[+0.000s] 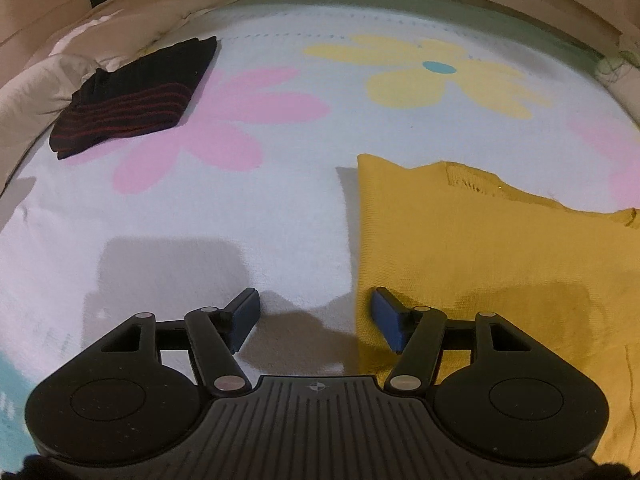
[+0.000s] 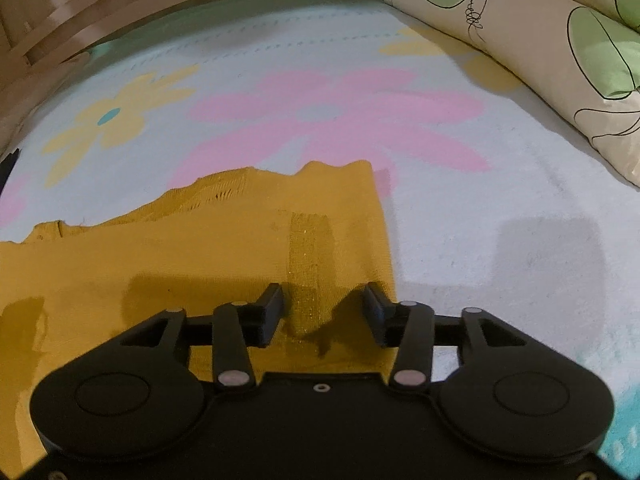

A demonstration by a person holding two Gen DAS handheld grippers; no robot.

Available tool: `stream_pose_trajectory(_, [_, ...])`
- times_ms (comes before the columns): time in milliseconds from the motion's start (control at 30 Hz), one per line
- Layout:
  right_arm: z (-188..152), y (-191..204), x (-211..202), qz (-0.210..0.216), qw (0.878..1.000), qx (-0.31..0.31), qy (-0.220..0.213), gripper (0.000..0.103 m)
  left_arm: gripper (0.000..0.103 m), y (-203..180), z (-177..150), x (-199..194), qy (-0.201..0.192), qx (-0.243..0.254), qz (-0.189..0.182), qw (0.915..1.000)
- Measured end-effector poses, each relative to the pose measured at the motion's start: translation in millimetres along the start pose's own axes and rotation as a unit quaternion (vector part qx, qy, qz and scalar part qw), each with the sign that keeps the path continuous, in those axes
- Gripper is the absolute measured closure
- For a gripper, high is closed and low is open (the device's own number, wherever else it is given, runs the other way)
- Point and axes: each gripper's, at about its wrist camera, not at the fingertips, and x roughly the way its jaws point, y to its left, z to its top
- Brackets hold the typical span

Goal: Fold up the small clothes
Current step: 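Grasp the sweater side edge with the right gripper and fold it inward, then release the folded side and smooth the sweater with both grippers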

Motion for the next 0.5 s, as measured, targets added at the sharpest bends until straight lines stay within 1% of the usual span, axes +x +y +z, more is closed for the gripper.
stream_pose_trajectory(33, [-0.6, -1.4, 0.8, 0.003, 1.000, 0.000, 0.002, 0.037, 0.039, 0.8, -0.8, 0.1, -0.001, 0.000, -0.002, 1.0000])
stream_pose_trajectory(67, [-1.2, -3.1, 2.5, 0.007, 1.000, -0.002, 0.004, 0.028, 0.036, 1.0, -1.3, 0.2, -0.002, 0.001, -0.001, 1.0000])
stream_pose_trajectory(100, [-2.4, -2.3, 3.4, 0.009, 1.000, -0.008, 0.006, 0.022, 0.035, 0.8, -1.8, 0.4, -0.003, 0.003, 0.002, 1.0000])
stream_pose_trajectory(133, [-3.3, -0.8, 4.5, 0.008, 1.000, -0.018, 0.007, 0.019, 0.029, 0.4, -2.0, 0.9, -0.005, 0.004, 0.006, 1.0000])
stream_pose_trajectory(167, [-4.5, 0.7, 6.3, 0.002, 1.000, -0.026, 0.013, 0.009, 0.024, 0.1, -3.0, 1.8, -0.007, 0.002, 0.013, 0.9999])
stream_pose_trajectory(200, [-5.9, 0.9, 9.0, -0.001, 0.999, -0.029, 0.022, 0.000, 0.021, 0.5, -4.4, 2.3, -0.010, -0.002, 0.017, 0.9998])
stream_pose_trajectory(233, [-8.2, -1.0, 11.0, 0.002, 0.999, -0.026, 0.030, 0.000, 0.020, 2.2, -5.5, 3.3, -0.014, -0.006, 0.017, 0.9997])
stream_pose_trajectory(300, [-11.1, -4.8, 9.4, 0.006, 0.999, -0.021, 0.026, 0.000, 0.020, 5.5, -6.4, 3.1, -0.019, -0.007, 0.008, 0.9998])
stream_pose_trajectory(367, [-9.5, -5.7, 5.4, 0.000, 0.999, -0.019, 0.035, 0.000, 0.020, 9.3, -4.0, 0.9, -0.014, -0.007, -0.006, 0.9999])
stream_pose_trajectory(400, [-9.1, -5.3, 1.8, -0.001, 0.999, -0.017, 0.034, 0.000, 0.020, 12.1, -2.6, -1.3, -0.009, -0.011, -0.019, 0.9997])
stream_pose_trajectory(500, [-5.8, -0.5, -20.7, -0.003, 1.000, -0.002, 0.013, 0.000, 0.020, 20.8, -2.6, -13.9, 0.005, -0.038, -0.064, 0.9972])
